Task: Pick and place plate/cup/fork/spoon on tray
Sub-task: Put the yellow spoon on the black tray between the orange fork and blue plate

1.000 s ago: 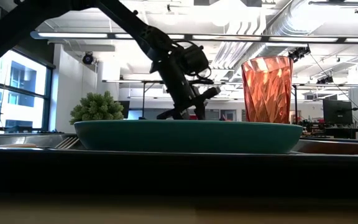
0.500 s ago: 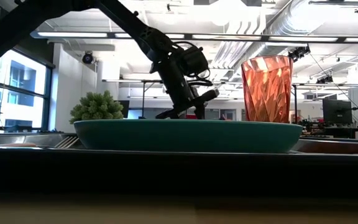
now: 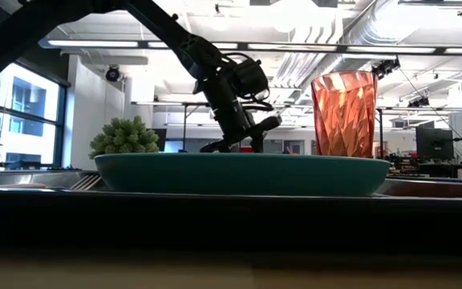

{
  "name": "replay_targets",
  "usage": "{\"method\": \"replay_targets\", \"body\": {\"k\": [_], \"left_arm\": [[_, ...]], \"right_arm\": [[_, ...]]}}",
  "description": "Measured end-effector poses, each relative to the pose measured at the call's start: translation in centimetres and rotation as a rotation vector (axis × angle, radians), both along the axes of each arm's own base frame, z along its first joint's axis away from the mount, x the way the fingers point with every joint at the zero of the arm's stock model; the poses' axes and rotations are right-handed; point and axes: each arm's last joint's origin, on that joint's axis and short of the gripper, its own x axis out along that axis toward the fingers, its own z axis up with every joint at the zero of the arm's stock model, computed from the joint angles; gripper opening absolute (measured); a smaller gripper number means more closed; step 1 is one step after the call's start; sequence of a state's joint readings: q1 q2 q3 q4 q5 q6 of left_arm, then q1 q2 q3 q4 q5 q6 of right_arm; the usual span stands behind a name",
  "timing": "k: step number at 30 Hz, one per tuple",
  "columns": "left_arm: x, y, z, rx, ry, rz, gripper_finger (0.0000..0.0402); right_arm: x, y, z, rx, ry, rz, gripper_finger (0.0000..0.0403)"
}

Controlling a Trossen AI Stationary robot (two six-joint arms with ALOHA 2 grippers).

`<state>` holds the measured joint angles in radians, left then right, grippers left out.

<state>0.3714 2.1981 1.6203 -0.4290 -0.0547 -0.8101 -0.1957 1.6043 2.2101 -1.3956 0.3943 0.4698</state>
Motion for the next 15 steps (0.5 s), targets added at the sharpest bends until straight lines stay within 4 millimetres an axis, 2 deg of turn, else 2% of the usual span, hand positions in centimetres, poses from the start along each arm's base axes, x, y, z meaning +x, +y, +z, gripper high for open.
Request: {"method": "replay_targets", "body": {"k": [15], "left_arm": [[0.14, -0.24, -0.26, 0.012, 0.008, -0.001, 0.0152]], "right_arm": [[0.01, 0.01, 0.0, 0.015, -0.011, -0.009, 0.0083]]}}
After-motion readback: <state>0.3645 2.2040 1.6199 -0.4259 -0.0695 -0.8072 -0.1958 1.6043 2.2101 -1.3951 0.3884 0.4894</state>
